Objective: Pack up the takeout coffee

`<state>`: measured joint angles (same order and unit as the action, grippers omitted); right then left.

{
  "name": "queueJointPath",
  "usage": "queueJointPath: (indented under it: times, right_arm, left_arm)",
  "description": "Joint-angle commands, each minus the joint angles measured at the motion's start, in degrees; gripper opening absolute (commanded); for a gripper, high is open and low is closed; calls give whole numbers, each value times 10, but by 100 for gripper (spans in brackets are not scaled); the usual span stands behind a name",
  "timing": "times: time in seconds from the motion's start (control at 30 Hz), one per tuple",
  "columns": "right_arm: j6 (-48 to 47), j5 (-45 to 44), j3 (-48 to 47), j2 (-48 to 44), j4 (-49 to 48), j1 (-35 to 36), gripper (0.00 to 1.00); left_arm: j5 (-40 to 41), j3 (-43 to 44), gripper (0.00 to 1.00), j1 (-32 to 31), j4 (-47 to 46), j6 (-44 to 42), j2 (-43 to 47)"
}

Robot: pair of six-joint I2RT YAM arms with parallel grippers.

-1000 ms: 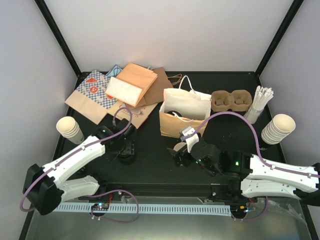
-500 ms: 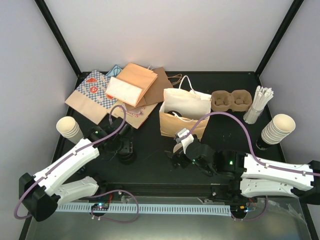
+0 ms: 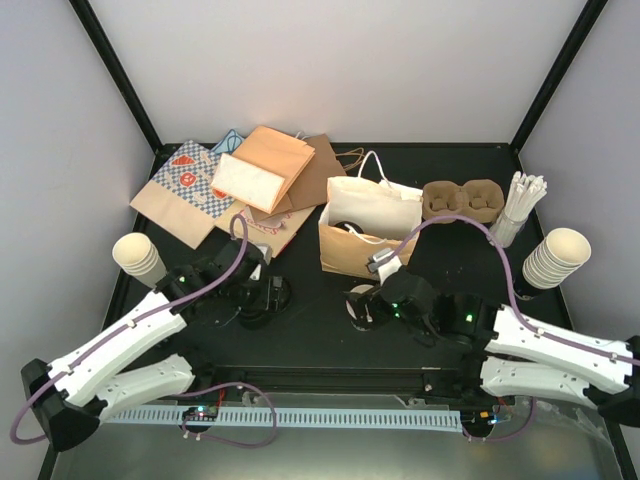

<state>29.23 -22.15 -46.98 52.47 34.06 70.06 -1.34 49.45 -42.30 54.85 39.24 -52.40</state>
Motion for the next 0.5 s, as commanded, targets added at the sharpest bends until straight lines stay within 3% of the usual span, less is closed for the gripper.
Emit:
queueJointPath:
  times: [0.0,0.23,0.47]
  right_arm:
    - [37,48,20,-50,52,-50,100]
    - [76,78,43,-96,102,-104,100]
    - [144,79,39,-77,130,-138,100]
  left_arm:
    - [-36,3,75,-48,-93,0,5]
    - [-33,-5,73,-123,-216,-21,-19]
    - [8,11,73,-188,-288,-68,-81]
